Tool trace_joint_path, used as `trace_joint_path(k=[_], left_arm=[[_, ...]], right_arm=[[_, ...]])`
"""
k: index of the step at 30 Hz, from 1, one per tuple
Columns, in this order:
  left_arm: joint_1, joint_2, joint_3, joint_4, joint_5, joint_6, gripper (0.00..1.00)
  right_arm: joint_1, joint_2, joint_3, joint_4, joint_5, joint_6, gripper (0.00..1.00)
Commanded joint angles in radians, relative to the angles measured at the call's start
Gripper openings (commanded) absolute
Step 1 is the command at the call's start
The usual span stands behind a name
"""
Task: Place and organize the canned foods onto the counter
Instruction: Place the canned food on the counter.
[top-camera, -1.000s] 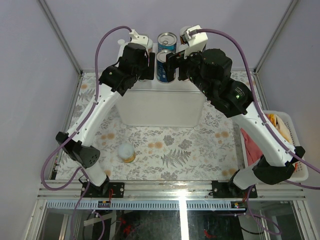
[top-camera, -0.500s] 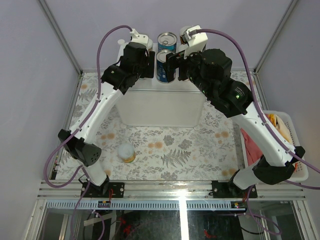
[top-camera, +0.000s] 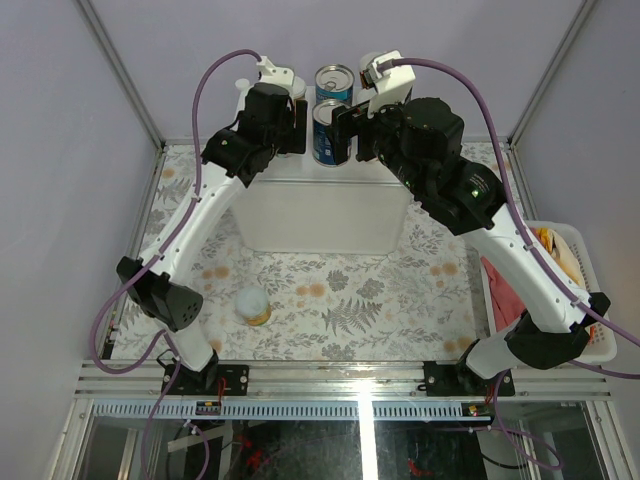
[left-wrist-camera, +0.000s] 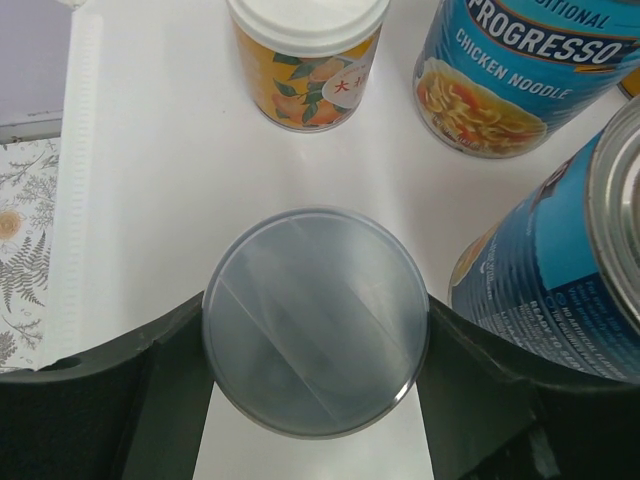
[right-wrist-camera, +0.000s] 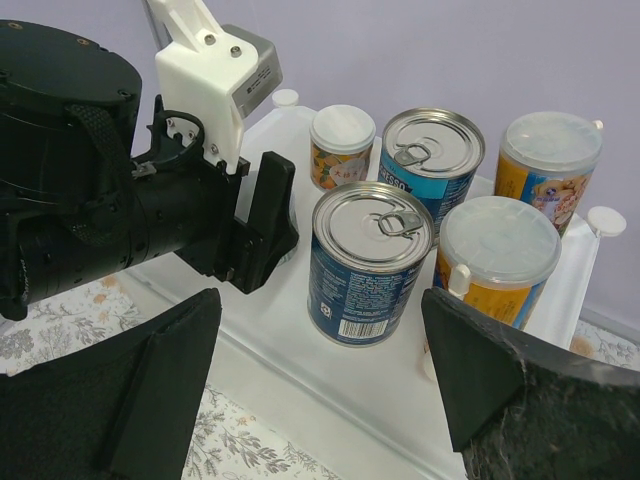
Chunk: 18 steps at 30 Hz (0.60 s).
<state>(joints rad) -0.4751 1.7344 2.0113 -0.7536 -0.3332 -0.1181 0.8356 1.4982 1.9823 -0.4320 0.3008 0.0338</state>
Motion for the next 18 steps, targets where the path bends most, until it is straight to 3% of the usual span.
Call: trace_joint_path(k=[1,18], left_arm=[[0.01,0.002,0.003,0.126,0.026,0.004,0.0],[0.012,0.023,0.014,0.124,0.044,-0.011,0.03]], right_arm=[[-0.002,-0.019,0.022,0.044,-0.006,-0.012,0.89],[-0.007,-0.03,0.003,0.049,-0.006,-0.01,0.89]])
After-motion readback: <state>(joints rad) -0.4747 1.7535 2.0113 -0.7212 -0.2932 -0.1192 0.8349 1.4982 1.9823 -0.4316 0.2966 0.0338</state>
